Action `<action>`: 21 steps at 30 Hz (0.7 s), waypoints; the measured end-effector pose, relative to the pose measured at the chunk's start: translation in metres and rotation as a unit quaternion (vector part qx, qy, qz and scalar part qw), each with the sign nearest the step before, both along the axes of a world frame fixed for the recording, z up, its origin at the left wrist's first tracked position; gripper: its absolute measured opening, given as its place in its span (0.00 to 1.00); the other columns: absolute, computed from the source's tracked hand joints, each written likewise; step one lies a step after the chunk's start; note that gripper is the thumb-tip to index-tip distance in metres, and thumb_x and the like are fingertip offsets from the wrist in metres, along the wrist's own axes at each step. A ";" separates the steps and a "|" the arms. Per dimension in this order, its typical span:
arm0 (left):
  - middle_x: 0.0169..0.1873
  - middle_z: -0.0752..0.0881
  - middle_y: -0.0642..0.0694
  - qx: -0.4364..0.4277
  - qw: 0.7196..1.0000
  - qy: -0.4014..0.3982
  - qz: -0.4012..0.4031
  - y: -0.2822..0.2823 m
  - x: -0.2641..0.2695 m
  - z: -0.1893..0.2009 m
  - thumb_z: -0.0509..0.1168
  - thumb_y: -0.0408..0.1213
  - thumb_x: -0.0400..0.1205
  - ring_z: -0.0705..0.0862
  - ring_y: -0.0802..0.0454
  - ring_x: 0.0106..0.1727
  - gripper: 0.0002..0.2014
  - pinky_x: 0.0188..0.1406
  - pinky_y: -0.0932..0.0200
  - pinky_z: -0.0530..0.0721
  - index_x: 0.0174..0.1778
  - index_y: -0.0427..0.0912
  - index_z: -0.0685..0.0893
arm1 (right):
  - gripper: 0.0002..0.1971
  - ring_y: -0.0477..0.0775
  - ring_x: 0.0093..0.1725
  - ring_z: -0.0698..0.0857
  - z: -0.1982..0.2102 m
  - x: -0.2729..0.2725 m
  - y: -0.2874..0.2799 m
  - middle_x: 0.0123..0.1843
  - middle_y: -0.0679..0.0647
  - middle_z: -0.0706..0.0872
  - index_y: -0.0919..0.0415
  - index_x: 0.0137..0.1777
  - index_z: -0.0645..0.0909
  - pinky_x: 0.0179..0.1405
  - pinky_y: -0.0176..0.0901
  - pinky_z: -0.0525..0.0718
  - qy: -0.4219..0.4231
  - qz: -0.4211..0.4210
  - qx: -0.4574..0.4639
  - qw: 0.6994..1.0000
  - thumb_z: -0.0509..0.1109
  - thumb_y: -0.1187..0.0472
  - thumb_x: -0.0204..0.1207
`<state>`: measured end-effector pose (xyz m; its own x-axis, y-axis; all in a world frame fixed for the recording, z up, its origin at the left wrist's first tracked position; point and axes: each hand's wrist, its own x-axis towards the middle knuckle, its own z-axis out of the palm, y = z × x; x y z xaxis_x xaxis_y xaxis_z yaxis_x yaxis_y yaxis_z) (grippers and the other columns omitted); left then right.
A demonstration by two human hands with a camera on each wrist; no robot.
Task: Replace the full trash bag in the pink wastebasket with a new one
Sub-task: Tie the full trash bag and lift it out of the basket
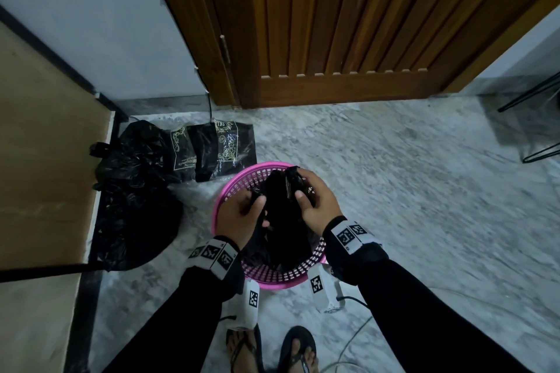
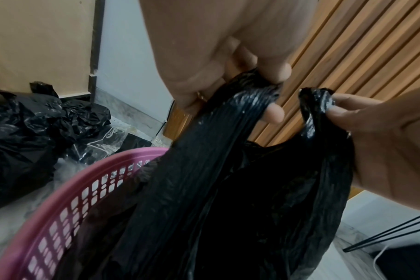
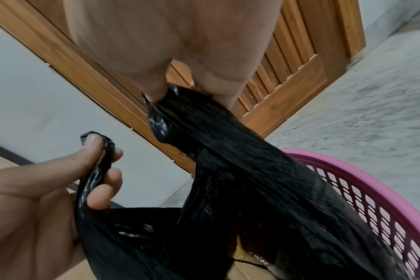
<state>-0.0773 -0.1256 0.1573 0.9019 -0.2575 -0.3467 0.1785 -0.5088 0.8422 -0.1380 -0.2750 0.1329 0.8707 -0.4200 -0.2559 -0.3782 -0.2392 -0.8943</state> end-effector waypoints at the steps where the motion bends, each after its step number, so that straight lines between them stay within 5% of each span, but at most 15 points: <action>1: 0.15 0.80 0.58 0.002 1.000 -0.003 -0.003 0.000 0.000 -0.003 0.66 0.32 0.79 0.79 0.74 0.23 0.16 0.27 0.78 0.73 0.24 0.45 0.76 | 0.22 0.59 0.70 0.75 -0.004 0.000 0.000 0.69 0.60 0.78 0.54 0.71 0.73 0.75 0.56 0.71 0.010 0.002 -0.002 1.000 0.64 0.68 0.77; 5: 0.12 0.77 0.59 -0.022 1.000 0.012 0.000 -0.002 -0.003 -0.012 0.65 0.30 0.80 0.78 0.72 0.19 0.17 0.21 0.78 0.72 0.24 0.46 0.78 | 0.20 0.57 0.67 0.78 -0.010 0.000 0.002 0.63 0.60 0.81 0.57 0.67 0.79 0.74 0.52 0.73 0.021 0.017 0.018 0.999 0.64 0.72 0.77; 7: 0.15 0.77 0.58 -0.025 0.999 0.033 0.008 -0.002 -0.005 -0.017 0.62 0.31 0.82 0.77 0.68 0.18 0.15 0.24 0.74 0.73 0.27 0.45 0.81 | 0.17 0.53 0.54 0.84 -0.011 -0.001 0.005 0.50 0.54 0.86 0.56 0.55 0.84 0.66 0.47 0.79 0.014 -0.021 0.074 0.997 0.67 0.76 0.73; 9: 0.25 0.79 0.51 -0.052 0.995 0.081 0.033 -0.003 -0.007 -0.025 0.59 0.29 0.83 0.78 0.65 0.24 0.09 0.32 0.68 0.74 0.45 0.36 0.86 | 0.17 0.47 0.37 0.79 -0.011 -0.002 0.005 0.34 0.50 0.78 0.53 0.41 0.81 0.49 0.34 0.81 0.004 -0.076 0.107 0.991 0.71 0.79 0.69; 11: 0.40 0.83 0.46 -0.091 0.986 0.131 0.056 -0.002 -0.009 -0.030 0.57 0.25 0.83 0.79 0.59 0.34 0.15 0.38 0.67 0.78 0.64 0.32 0.79 | 0.18 0.45 0.32 0.77 -0.014 -0.004 0.006 0.32 0.51 0.75 0.52 0.34 0.78 0.38 0.26 0.79 0.005 -0.112 0.108 0.988 0.74 0.78 0.67; 13: 0.49 0.83 0.41 -0.133 0.979 0.148 0.035 0.002 -0.009 -0.033 0.58 0.22 0.81 0.82 0.57 0.38 0.18 0.38 0.69 0.82 0.68 0.30 0.75 | 0.16 0.42 0.33 0.79 -0.016 -0.005 0.008 0.33 0.51 0.79 0.52 0.32 0.80 0.38 0.28 0.79 0.011 -0.114 0.099 0.988 0.76 0.76 0.66; 17: 0.24 0.86 0.55 -0.171 0.972 0.159 0.038 0.006 -0.005 -0.040 0.69 0.27 0.67 0.84 0.67 0.31 0.32 0.43 0.66 0.82 0.70 0.34 0.72 | 0.13 0.34 0.34 0.84 -0.015 -0.007 0.017 0.34 0.46 0.84 0.53 0.38 0.83 0.44 0.32 0.82 0.022 0.003 0.111 0.994 0.77 0.74 0.65; 19: 0.23 0.86 0.54 -0.163 0.968 0.183 0.056 0.006 -0.004 -0.041 0.72 0.27 0.67 0.85 0.67 0.30 0.34 0.44 0.63 0.81 0.70 0.36 0.71 | 0.11 0.51 0.45 0.88 -0.014 -0.007 0.018 0.40 0.52 0.87 0.53 0.41 0.85 0.53 0.44 0.84 0.026 0.055 0.116 0.991 0.79 0.70 0.64; 21: 0.23 0.86 0.53 -0.150 0.970 0.192 0.026 0.005 -0.004 -0.038 0.73 0.24 0.70 0.85 0.64 0.29 0.22 0.36 0.67 0.81 0.58 0.43 0.80 | 0.10 0.62 0.49 0.88 -0.013 -0.007 0.018 0.43 0.58 0.89 0.50 0.41 0.86 0.56 0.53 0.85 0.017 0.061 0.111 0.992 0.79 0.65 0.65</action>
<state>-0.0812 -0.1202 0.1195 0.7359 -0.3568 -0.5754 0.5264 -0.2331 0.8177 -0.1449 -0.2567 0.1198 0.9009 -0.2423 -0.3600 -0.3890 -0.0831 -0.9175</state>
